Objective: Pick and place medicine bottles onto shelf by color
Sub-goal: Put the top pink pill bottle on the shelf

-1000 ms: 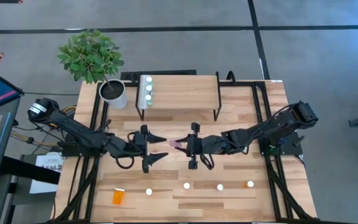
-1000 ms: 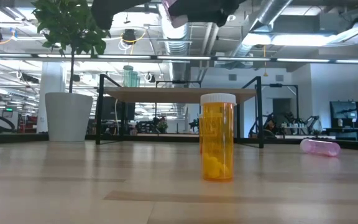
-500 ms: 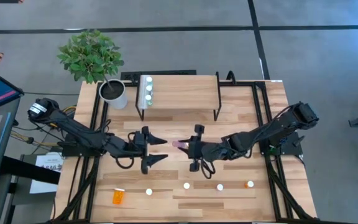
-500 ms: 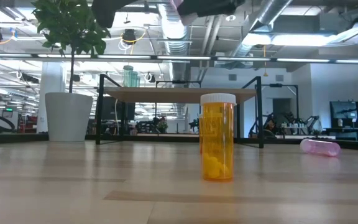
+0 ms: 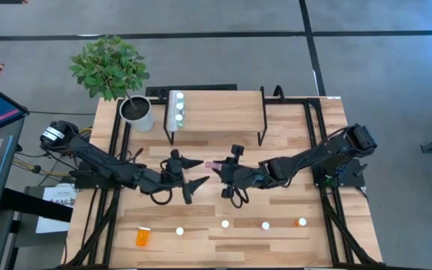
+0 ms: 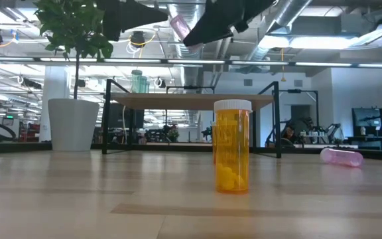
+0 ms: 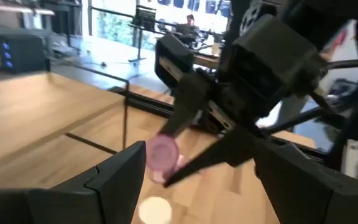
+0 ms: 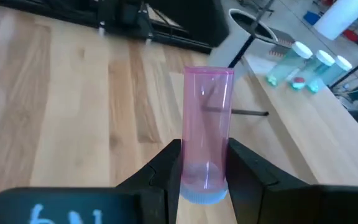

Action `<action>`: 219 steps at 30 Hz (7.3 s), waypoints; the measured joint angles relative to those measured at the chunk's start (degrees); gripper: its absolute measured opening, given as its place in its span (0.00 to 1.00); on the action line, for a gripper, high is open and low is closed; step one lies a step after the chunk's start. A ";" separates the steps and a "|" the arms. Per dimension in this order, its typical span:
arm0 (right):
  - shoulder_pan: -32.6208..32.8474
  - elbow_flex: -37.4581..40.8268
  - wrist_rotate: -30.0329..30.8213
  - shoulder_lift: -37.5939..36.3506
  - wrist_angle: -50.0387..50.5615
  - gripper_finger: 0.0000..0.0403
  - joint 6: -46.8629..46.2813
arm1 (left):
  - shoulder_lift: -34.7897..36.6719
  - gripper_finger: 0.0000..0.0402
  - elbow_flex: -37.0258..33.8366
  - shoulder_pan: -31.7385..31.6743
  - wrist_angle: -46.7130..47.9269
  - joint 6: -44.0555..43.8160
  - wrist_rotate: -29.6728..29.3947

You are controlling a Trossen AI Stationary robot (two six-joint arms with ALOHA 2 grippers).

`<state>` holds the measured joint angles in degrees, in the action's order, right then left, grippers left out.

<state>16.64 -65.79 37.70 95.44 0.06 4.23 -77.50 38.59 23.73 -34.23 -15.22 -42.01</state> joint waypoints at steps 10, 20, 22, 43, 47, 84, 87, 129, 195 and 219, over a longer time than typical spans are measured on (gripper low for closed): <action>0.11 0.05 -0.06 0.47 -0.40 0.31 -1.23 | -4.01 0.71 1.70 -1.95 1.14 -2.37 -4.46; 0.12 0.05 -0.11 0.48 -0.80 0.31 -1.25 | -4.98 0.71 1.70 -3.17 0.43 -2.67 -3.82; 0.11 0.05 -0.12 0.46 -0.99 0.31 -1.27 | -4.98 0.70 1.70 -3.17 0.54 -2.66 -3.86; 0.24 0.05 -0.38 0.46 -2.28 0.33 -1.35 | -5.00 0.24 1.70 -3.17 0.20 -2.61 -1.70; 0.24 0.05 -1.65 0.44 -2.26 0.38 -1.32 | -5.00 0.21 1.70 -3.13 0.21 -2.04 -1.61; 3.66 30.25 -11.42 -15.30 -57.50 0.54 0.35 | 4.25 0.22 -17.17 -5.18 -42.72 2.02 22.80; 1.96 31.39 -17.51 -11.69 -65.48 0.54 0.32 | 3.89 0.22 -16.36 -5.18 -43.37 2.02 23.85; 2.56 10.57 -16.15 -1.42 -59.26 0.55 30.80 | -6.14 0.22 -1.86 -5.03 -50.36 -1.42 34.45; 9.85 13.71 -10.32 -11.36 -59.03 0.36 35.88 | -5.72 0.22 -6.41 -3.23 -55.39 6.27 38.08; -5.02 14.51 -32.48 10.45 -83.48 0.34 1.66 | -5.15 0.22 -8.48 -4.48 -49.05 18.01 26.17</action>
<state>11.62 -51.28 5.22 105.88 -83.43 5.89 -82.65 30.11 19.25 -83.29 2.79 -15.84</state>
